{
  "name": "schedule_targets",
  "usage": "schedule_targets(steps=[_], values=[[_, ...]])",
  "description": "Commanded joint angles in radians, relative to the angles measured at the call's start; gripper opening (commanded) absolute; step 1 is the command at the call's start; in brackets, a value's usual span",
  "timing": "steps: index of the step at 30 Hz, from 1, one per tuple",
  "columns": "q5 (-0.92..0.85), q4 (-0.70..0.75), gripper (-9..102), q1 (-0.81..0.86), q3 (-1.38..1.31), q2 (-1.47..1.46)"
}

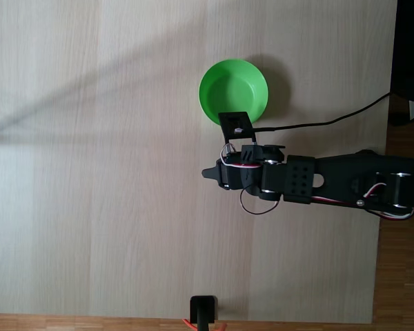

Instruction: Grasp a green pompom and put it in the green bowl.

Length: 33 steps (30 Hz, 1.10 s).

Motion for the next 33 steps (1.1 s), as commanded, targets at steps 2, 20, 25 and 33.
schedule_targets(steps=[2,20,25,33], values=[[-0.008,0.005,25,-0.011,-0.041,-0.026],[-0.008,-0.005,25,-0.012,-0.040,-0.057],[-0.012,-0.005,25,-0.012,-0.043,-0.057],[-0.040,-0.008,25,-0.011,-0.043,-0.077]])
